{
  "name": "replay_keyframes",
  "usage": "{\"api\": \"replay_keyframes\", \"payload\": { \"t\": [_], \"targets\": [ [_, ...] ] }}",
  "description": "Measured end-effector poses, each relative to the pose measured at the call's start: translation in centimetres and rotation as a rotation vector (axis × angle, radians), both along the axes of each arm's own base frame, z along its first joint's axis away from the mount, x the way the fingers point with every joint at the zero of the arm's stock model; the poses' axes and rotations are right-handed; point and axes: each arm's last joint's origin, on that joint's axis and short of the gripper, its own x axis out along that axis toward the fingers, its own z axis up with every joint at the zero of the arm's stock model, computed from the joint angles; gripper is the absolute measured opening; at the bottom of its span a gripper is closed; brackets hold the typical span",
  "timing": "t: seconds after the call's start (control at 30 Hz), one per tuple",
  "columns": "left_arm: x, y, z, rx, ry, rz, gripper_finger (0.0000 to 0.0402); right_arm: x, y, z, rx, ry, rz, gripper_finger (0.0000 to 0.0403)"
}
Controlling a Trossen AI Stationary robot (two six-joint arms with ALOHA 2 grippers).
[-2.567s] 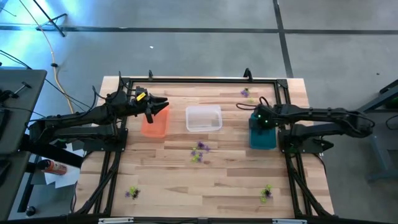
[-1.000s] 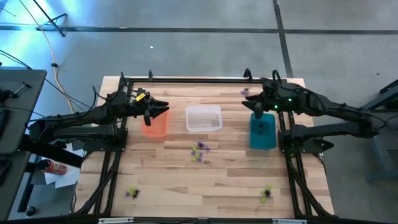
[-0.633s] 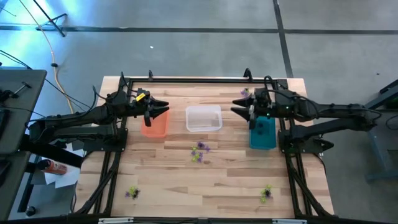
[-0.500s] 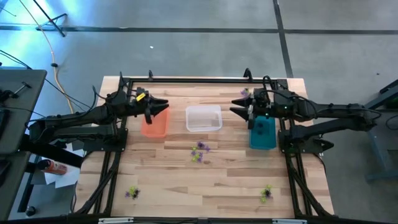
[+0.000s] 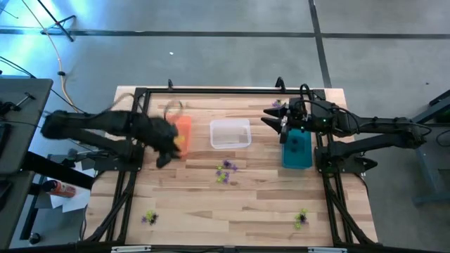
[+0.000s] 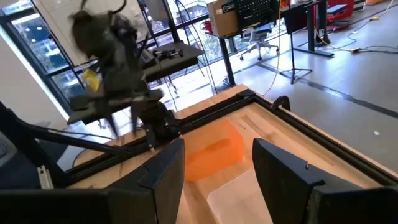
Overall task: Sort Halloween decoration
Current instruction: Put the black spider toy into the blue bin
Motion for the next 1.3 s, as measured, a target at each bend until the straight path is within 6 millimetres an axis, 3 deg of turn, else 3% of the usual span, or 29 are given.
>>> {"api": "replay_keyframes", "payload": {
  "t": [0.2, 0.37, 0.5, 0.67, 1.0, 1.3],
  "targets": [
    [-0.4, -6.8, -2.3, -0.015, 0.113, -0.254, 0.0136, 0.0, 0.0, 0.0, -0.030, 0.013, 0.004, 0.0183],
    [-2.2, -12.5, -5.1, 0.075, 0.221, -0.469, 0.0136, 0.0, 0.0, -0.3, -0.029, 0.035, 0.005, 0.0183],
    [-2.8, -15.6, -7.2, 0.155, 0.254, -0.443, 0.0136, -0.1, 0.0, -0.5, -0.027, 0.064, 0.005, 0.0183],
    [-2.4, -18.9, -10.1, 0.112, 0.291, -0.374, 0.0136, -0.1, 0.0, -0.8, -0.014, 0.090, 0.004, 0.0183],
    [-3.2, -21.6, -15.0, 0.145, 0.469, -0.198, 0.0136, -0.2, 0.0, -1.1, 0.002, 0.118, 0.001, 0.0183],
    [-3.1, -22.1, -17.2, 0.207, 0.514, -0.149, 0.0136, -0.2, 0.0, -1.1, 0.002, 0.118, 0.001, 0.0183]
  ]
}}
